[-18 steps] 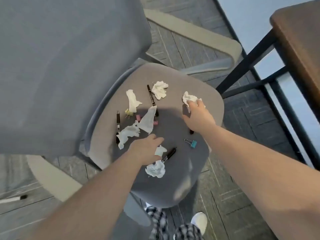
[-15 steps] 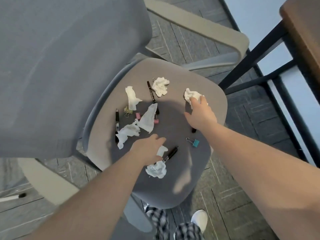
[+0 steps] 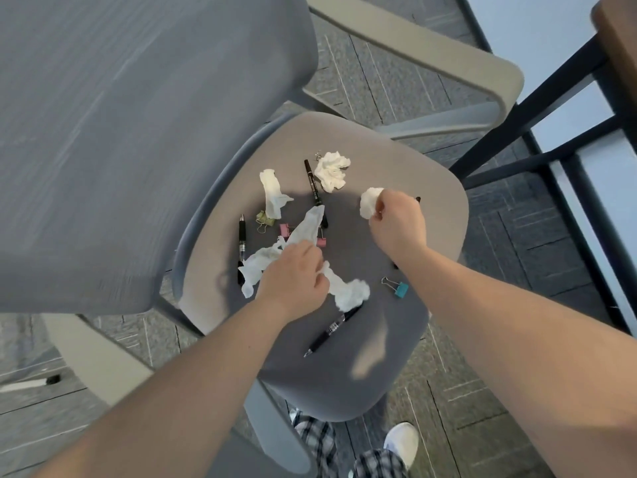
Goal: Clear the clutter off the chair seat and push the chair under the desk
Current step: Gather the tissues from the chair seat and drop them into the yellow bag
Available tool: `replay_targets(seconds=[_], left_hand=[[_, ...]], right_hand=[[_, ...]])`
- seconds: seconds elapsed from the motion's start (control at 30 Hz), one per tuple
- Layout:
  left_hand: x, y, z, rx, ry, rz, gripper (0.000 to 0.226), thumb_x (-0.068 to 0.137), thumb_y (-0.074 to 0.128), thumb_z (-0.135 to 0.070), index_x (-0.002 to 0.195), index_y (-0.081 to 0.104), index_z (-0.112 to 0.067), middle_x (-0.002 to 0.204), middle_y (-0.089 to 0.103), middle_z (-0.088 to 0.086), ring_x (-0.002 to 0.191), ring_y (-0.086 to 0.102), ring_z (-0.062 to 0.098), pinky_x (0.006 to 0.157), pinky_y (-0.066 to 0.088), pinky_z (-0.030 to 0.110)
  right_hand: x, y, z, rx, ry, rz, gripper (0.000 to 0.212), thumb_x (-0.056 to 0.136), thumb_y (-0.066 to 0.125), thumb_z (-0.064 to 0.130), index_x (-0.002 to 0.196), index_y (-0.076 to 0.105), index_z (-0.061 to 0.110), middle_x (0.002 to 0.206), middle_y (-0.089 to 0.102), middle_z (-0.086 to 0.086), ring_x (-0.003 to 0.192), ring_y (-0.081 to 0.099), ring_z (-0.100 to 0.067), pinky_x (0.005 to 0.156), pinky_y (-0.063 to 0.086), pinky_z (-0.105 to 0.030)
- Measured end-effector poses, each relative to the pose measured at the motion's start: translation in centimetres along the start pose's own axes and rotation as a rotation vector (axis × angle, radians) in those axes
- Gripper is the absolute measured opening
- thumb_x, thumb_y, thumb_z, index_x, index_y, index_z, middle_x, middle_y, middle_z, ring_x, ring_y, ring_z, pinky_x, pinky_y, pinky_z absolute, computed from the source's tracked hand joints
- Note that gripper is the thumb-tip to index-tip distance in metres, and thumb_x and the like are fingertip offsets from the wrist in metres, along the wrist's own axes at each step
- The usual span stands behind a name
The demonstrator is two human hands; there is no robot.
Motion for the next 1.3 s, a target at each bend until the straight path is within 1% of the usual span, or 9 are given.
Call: replay_targets(seconds=[0.17,0.3,0.43,0.57,0.77,0.93,1.03,1.13,1.3], left_hand=[[-0.5,-4.3,3.2,-0.175,-0.277,-0.100,0.006,0.085,0.045,-0.006,0.086,0.039,-0.007,0.084,0.038,0.005,0.077,0.035,0.026,0.065,0.027,0.032],[-1.0,-5.4,6.2,-0.151,-0.397,-0.140,0.019,0.080,0.037,0.008,0.093,0.038,-0.006,0.094,0.048,0.014,0.080,0.041,0.030,0.065,0.033,0.037],[-0.8,-4.0,8.2,-0.053,-0.397,-0.090,0.033,0.085,0.048,-0.008,0.117,0.046,-0.002,0.117,0.047,0.016,0.103,0.049,0.037,0.080,0.040,0.041],[-0.1,-1.8,9.1,0.005,-0.358,0.039,0.065,0.083,0.064,-0.029,0.137,0.035,-0.009,0.128,0.040,0.015,0.114,0.046,0.035,0.088,0.042,0.041],[0.8,-1.1,9.8,0.095,-0.297,0.044,0.024,0.087,0.056,-0.018,0.102,0.059,0.000,0.111,0.051,0.018,0.106,0.046,0.035,0.070,0.036,0.037],[1.3,-4.3,8.0,0.056,-0.282,-0.094,0.023,0.086,0.050,-0.026,0.072,0.039,-0.011,0.079,0.044,0.002,0.083,0.041,0.025,0.060,0.028,0.033],[2.1,-6.8,6.9,0.104,-0.277,-0.174,0.020,0.087,0.048,-0.026,0.075,0.037,-0.013,0.063,0.039,-0.002,0.070,0.040,0.024,0.048,0.018,0.029],[3.8,-8.5,6.4,0.060,-0.289,-0.227,0.013,0.088,0.045,-0.020,0.088,0.039,-0.009,0.062,0.043,0.001,0.063,0.044,0.029,0.049,0.024,0.030],[7.3,-8.3,7.2,-0.093,-0.389,-0.150,0.040,0.088,0.049,-0.030,0.123,0.037,-0.014,0.107,0.059,0.010,0.087,0.058,0.032,0.071,0.049,0.040]], right_hand=[[-0.8,0.9,4.4,0.193,-0.041,0.111,0.015,0.075,0.045,-0.004,0.080,0.041,0.010,0.084,0.050,-0.013,0.077,0.046,-0.030,0.061,0.033,-0.033],[-1.6,2.8,6.7,0.163,-0.019,0.221,0.023,0.082,0.042,0.000,0.103,0.051,0.007,0.097,0.051,-0.008,0.080,0.048,-0.029,0.061,0.036,-0.031],[-1.8,7.2,7.4,0.095,-0.023,0.399,0.044,0.089,0.052,0.028,0.129,0.043,0.013,0.130,0.045,-0.012,0.115,0.050,-0.033,0.088,0.048,-0.041],[-2.1,10.1,7.0,-0.033,-0.029,0.478,0.060,0.081,0.066,0.037,0.129,0.040,0.013,0.130,0.043,-0.013,0.121,0.046,-0.033,0.090,0.049,-0.043],[-1.9,10.8,6.2,-0.043,0.013,0.403,0.030,0.086,0.055,0.018,0.114,0.053,0.010,0.117,0.045,-0.013,0.110,0.050,-0.034,0.085,0.049,-0.042],[-1.1,8.0,7.3,0.064,-0.064,0.308,0.007,0.085,0.047,0.018,0.085,0.051,0.012,0.097,0.045,-0.007,0.088,0.049,-0.028,0.070,0.040,-0.032],[0.2,5.4,7.5,0.132,-0.027,0.209,0.003,0.084,0.044,0.011,0.083,0.041,0.012,0.072,0.044,-0.001,0.074,0.046,-0.027,0.062,0.034,-0.033],[1.9,3.4,6.8,0.221,0.077,0.115,0.022,0.081,0.038,0.002,0.099,0.042,0.013,0.073,0.050,-0.008,0.072,0.051,-0.034,0.060,0.035,-0.035],[4.6,2.6,6.1,0.152,0.096,0.079,0.038,0.084,0.044,0.020,0.121,0.036,0.015,0.095,0.064,-0.016,0.088,0.059,-0.040,0.069,0.047,-0.042]])
Point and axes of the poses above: each hand's wrist, its own x-axis towards the middle knuckle, its own y-axis out of the palm, z = x × y, the point moved 8 cm from there along x, towards the middle knuckle
